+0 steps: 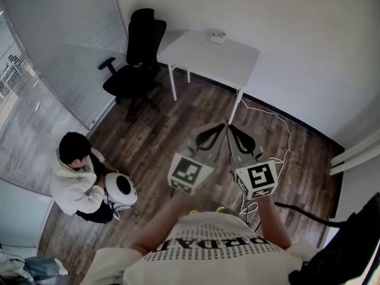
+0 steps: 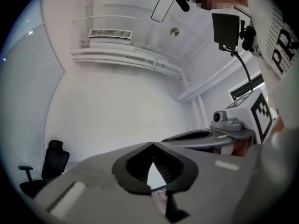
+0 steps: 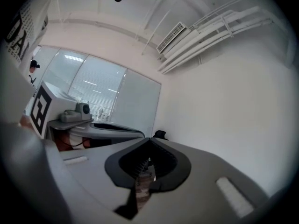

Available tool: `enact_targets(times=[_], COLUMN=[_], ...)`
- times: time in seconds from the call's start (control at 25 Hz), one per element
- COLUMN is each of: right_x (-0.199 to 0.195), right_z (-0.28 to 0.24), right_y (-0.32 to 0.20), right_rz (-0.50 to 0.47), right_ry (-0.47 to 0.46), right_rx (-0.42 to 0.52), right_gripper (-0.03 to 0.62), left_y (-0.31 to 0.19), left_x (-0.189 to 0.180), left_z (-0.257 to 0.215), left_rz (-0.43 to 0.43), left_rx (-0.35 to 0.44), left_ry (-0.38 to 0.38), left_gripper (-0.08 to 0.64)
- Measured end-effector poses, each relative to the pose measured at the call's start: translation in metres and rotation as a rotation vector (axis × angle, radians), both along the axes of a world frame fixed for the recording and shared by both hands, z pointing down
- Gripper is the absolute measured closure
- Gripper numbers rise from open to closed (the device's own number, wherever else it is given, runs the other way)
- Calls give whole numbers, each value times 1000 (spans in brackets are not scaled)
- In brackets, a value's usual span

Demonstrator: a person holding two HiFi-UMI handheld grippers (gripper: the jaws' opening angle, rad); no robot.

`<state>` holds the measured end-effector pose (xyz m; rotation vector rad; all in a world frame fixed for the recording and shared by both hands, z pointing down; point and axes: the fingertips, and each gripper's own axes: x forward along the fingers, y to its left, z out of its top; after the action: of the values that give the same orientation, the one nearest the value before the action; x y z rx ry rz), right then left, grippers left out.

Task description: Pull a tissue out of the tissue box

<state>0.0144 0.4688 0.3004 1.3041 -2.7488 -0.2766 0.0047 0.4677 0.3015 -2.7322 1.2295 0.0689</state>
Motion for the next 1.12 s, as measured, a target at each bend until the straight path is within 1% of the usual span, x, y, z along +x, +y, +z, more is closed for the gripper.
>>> enact_targets(times=[0.08,0.24,0.32,0.44,0.6,0.76,0.84,1.12], right_x=[0,10,17,29,41,53,58,81], right_z=[3,6,11,13,17,19,20,31], right_y=[-3,-17,-26,-45,-67,-96,-111,-162], right_rz=[10,27,29,21,6,-12,-19,-49], right_ry=[14,8,6,-5,-16,-20,-24,-26], right_rx=[-2,-24,-38,-51,-60,-64,-75,-97], right_gripper=[583,583,581,581,581,581,581,581], left_y=[-4,-16,-24,-43,-63,-90,-104,-157], left_x=[-1,8,16,27,40,52,59,80], left_z=[1,6,6,12,7,20,24,30], left_rz=[-20,-37,-46,-41,-61,-64,-59,-88], left_rx=[-1,-14,-9,-38,-15,-59,-70,-71], left_ry=[1,-3,16,1,20,-15,-12,-16], left_gripper=[568,568,568,568,568,568,568,568])
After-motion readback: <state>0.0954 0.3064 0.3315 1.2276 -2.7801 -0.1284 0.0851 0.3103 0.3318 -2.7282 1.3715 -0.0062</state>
